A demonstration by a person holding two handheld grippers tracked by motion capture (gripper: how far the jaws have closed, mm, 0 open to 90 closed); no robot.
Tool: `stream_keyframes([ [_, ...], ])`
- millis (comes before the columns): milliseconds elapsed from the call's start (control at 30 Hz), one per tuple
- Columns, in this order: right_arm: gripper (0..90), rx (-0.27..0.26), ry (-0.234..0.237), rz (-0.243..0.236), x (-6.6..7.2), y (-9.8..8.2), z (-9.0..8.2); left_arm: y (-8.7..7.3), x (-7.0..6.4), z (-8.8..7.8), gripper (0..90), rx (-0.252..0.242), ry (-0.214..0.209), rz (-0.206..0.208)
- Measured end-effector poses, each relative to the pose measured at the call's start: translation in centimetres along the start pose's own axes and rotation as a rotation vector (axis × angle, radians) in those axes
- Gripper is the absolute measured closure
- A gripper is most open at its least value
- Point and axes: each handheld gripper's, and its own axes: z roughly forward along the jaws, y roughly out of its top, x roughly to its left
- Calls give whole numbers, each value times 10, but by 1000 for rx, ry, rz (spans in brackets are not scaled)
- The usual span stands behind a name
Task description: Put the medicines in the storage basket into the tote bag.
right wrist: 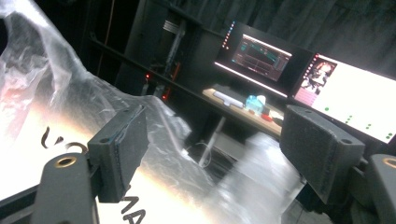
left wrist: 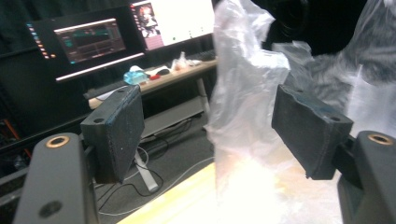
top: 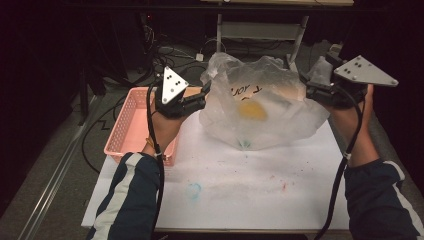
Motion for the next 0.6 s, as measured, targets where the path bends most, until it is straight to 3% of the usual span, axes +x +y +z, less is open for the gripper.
stream_keyframes([
  [200,204,-19,26,6,-3,11,-20,-5,-18,2,246,7,-36,28],
  [267,188,-21,36,10,-2,8,-26,-8,-23,3,246,19,-23,46],
  [367,185,-28,56,45,2,-3,-40,-13,-27,5,247,34,-33,39],
  [467,185,-40,32,27,11,-18,-58,-20,-30,10,247,65,-31,52],
  [600,207,-51,51,16,24,-40,-80,-27,-32,16,247,86,-17,55],
])
